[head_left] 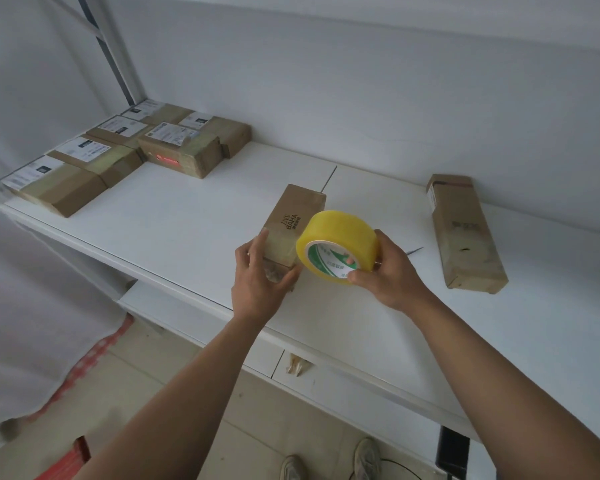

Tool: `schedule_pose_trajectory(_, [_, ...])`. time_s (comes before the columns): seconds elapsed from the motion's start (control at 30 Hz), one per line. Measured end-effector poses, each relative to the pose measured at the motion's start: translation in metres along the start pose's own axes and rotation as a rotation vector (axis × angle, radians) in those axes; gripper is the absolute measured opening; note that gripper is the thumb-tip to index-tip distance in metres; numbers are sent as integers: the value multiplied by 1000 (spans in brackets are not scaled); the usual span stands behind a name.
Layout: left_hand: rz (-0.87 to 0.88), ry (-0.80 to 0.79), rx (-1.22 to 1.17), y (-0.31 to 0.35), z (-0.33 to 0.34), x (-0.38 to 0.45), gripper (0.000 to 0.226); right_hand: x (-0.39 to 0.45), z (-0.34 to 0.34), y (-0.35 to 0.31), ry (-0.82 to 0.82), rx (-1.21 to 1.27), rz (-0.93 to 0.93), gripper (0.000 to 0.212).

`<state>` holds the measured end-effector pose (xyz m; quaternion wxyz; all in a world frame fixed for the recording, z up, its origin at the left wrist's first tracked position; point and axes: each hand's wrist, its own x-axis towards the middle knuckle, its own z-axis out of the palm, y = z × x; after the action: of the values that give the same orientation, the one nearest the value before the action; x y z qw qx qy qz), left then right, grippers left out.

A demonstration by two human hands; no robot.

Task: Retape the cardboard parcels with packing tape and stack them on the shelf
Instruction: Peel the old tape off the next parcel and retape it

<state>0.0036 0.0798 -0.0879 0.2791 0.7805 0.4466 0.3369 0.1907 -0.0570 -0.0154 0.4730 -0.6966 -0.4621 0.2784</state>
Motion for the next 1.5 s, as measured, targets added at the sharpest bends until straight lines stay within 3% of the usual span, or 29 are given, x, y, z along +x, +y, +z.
schedule_pose_trajectory(0.53, [33, -44, -18, -5, -7, 2, 101, 0, 4, 28, -45, 82, 85, 50])
schedule_pose_trajectory(0.73, [394, 48, 313, -11, -8, 12, 90, 0, 7, 49, -62, 112, 130, 60])
schedule_pose_trajectory(0.97, [481, -131, 541, -10, -26, 21, 75, 7, 21, 61, -96, 171, 159, 65])
schedule_pose_trajectory(1.07, [549, -156, 586, -8, -29, 28, 79, 8, 25, 66, -96, 196, 177, 67])
schedule_pose_trajectory(1.23, [582, -281, 513, -10, -22, 34, 95, 5, 30, 69, -103, 256, 201, 73])
schedule_pose_trajectory(1.5, [418, -208, 230, -10, -19, 27, 86, 14, 9, 34, -82, 134, 107, 57])
